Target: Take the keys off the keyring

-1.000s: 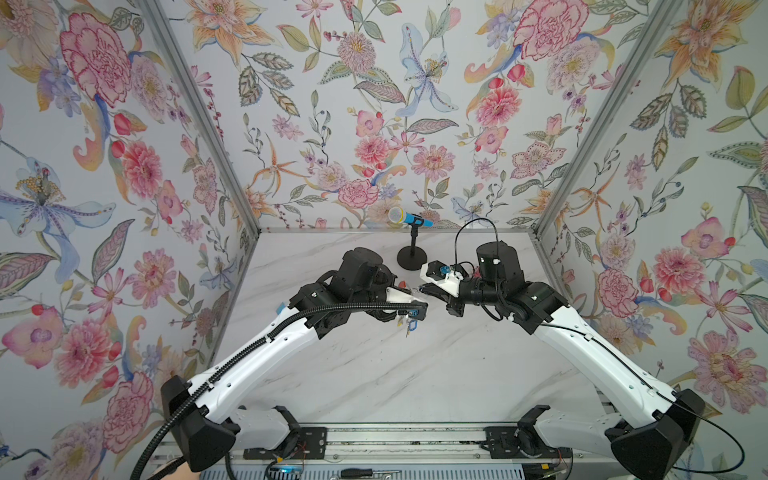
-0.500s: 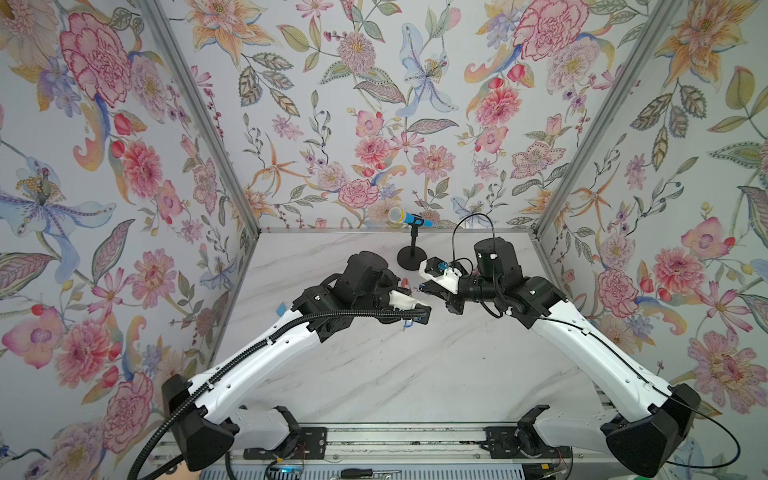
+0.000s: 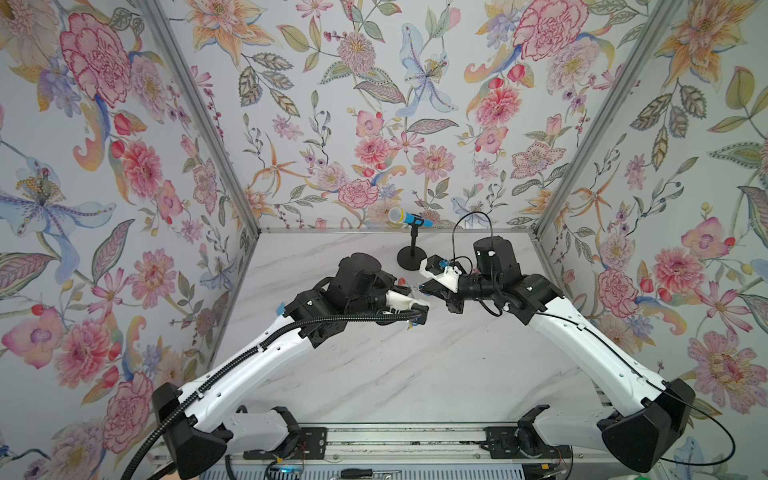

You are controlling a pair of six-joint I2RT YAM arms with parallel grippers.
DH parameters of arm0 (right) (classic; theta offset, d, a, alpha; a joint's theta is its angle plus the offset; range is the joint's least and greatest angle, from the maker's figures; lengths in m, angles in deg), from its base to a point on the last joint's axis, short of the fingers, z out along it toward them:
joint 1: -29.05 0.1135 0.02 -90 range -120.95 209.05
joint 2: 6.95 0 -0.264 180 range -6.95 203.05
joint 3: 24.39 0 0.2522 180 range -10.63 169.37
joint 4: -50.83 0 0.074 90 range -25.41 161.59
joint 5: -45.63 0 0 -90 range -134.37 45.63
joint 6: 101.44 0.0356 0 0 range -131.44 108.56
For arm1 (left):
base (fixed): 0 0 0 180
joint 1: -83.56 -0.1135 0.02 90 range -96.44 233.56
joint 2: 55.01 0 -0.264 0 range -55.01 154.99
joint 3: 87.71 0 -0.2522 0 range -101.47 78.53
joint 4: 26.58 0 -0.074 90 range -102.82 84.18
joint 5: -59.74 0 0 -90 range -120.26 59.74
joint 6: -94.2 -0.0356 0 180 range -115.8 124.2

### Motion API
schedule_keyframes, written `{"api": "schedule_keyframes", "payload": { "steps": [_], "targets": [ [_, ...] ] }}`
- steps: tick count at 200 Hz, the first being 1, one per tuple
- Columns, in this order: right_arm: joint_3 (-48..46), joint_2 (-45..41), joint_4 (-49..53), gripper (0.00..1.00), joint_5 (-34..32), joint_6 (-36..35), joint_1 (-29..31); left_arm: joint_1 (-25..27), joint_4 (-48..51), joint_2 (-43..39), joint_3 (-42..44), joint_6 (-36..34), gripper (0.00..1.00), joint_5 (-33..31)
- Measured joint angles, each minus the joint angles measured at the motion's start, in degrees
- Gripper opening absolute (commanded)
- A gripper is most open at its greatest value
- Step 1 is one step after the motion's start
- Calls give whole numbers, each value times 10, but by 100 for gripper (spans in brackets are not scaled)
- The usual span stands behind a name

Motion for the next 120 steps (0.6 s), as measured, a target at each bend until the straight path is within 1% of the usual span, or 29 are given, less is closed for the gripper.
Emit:
{"api": "schedule_keyframes", "payload": {
  "steps": [58, 78, 120],
  "targets": [
    [0, 0, 0, 0, 4, 0, 2, -5, -27, -12, 16, 30, 0, 29],
    [0, 0, 0, 0, 3, 0, 8, -18, -42, -18, 25, 50, 0, 55],
    [-1, -1, -6, 0, 2, 3, 18, -54, -93, -40, 66, 113, 0, 133]
  ]
}}
